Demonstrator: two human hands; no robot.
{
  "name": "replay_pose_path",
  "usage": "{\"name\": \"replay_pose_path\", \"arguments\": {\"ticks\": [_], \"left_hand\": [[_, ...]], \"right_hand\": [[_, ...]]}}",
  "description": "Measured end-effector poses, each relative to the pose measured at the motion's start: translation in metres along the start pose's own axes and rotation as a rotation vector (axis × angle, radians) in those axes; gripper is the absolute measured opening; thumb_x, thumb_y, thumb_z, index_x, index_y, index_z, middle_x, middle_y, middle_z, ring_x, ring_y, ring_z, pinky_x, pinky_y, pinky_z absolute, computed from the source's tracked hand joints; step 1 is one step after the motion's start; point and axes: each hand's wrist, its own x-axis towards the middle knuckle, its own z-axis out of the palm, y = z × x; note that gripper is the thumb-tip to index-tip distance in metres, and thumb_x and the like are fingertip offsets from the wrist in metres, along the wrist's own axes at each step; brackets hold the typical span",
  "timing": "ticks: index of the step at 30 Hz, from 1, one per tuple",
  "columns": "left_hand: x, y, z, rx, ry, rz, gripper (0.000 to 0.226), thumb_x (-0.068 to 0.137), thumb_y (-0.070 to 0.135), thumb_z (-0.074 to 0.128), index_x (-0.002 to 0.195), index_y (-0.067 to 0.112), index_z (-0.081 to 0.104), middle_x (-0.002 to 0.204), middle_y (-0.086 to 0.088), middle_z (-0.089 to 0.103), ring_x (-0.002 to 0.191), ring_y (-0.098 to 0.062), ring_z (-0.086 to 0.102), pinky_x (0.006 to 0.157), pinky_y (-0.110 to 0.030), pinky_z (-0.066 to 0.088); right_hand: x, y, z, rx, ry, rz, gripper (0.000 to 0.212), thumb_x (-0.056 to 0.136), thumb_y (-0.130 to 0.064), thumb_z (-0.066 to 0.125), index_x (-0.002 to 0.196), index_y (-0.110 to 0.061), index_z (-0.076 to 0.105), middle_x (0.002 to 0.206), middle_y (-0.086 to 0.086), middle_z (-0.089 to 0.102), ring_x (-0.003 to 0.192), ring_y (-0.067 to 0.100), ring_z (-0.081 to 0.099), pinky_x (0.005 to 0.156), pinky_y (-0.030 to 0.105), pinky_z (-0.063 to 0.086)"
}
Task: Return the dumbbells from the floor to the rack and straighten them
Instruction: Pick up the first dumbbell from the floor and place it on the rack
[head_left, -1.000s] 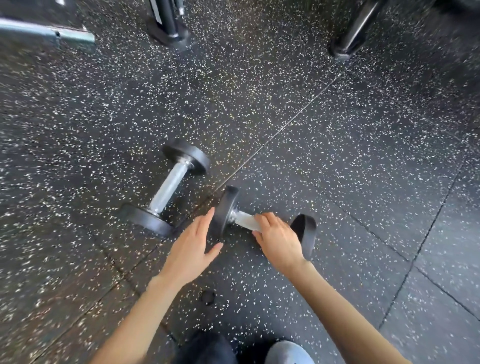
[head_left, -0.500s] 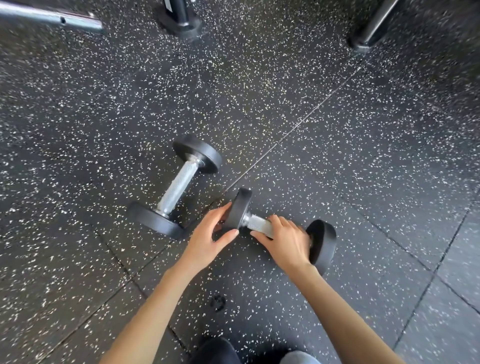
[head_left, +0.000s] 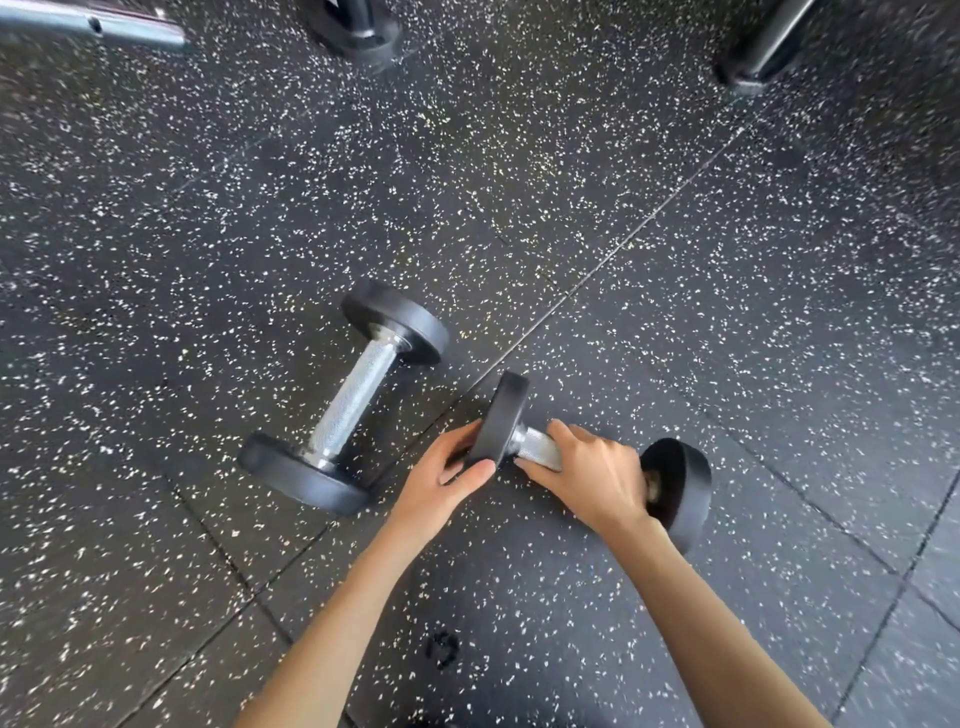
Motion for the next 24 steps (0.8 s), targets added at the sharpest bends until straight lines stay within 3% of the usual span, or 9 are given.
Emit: {"name": "replay_pose_path", "arguments": {"ticks": [5,8,12,15,19,24], "left_hand": [[0.014,0.003,0.003,-0.071,0.007,-0.017,0.039,0.078,0.039,0.061,0.115,0.042,0.050,0.122,0.016,0.057,0.106,0.013,0.055,0.080,-0.002,0.041],[0.022,0.003,0.009,-0.116,0.035,-0.015,0.045,0.078,0.037,0.060,0.121,0.032,0.051,0.119,0.015,0.059,0.101,0.014,0.057,0.077,-0.001,0.041],[0.026,0.001,0.014,-0.127,0.081,-0.017,0.044,0.089,0.021,0.058,0.132,0.017,0.048,0.121,0.007,0.059,0.097,0.018,0.056,0.074,0.000,0.040],[0.027,0.004,0.017,-0.145,0.092,-0.031,0.044,0.091,0.020,0.056,0.134,0.014,0.047,0.123,0.003,0.059,0.097,0.019,0.055,0.075,0.000,0.040],[0.034,0.011,0.020,-0.177,0.081,-0.043,0.046,0.092,0.017,0.054,0.136,0.008,0.044,0.126,-0.003,0.059,0.097,0.017,0.056,0.075,0.000,0.040],[0.034,0.007,0.021,-0.253,0.047,-0.013,0.048,0.089,0.018,0.059,0.134,0.015,0.045,0.126,-0.002,0.060,0.096,0.014,0.059,0.076,-0.001,0.040]], "right_hand": [[0.017,0.009,-0.001,0.024,0.074,-0.101,0.043,0.079,-0.065,0.051,0.086,-0.022,0.052,0.068,-0.004,0.059,0.055,0.023,0.061,0.043,0.025,0.035],[0.012,0.007,0.004,0.023,0.253,-0.052,0.040,0.078,-0.062,0.057,0.088,-0.024,0.060,0.065,-0.007,0.059,0.057,0.017,0.061,0.046,0.025,0.040],[0.005,0.006,0.015,0.066,0.437,0.019,0.043,0.080,-0.062,0.058,0.090,-0.021,0.065,0.069,-0.007,0.062,0.064,0.016,0.060,0.057,0.029,0.042],[0.010,0.007,0.012,0.082,0.405,0.046,0.044,0.077,-0.065,0.058,0.088,-0.022,0.065,0.065,-0.007,0.061,0.061,0.018,0.060,0.054,0.028,0.042],[0.016,0.012,0.001,0.147,0.200,0.148,0.050,0.069,-0.074,0.055,0.094,-0.032,0.062,0.070,-0.008,0.065,0.060,0.022,0.064,0.049,0.024,0.035],[0.016,0.015,-0.004,0.203,0.181,0.082,0.038,0.071,-0.063,0.065,0.096,-0.034,0.066,0.072,-0.009,0.067,0.067,0.020,0.065,0.055,0.024,0.038]]}}
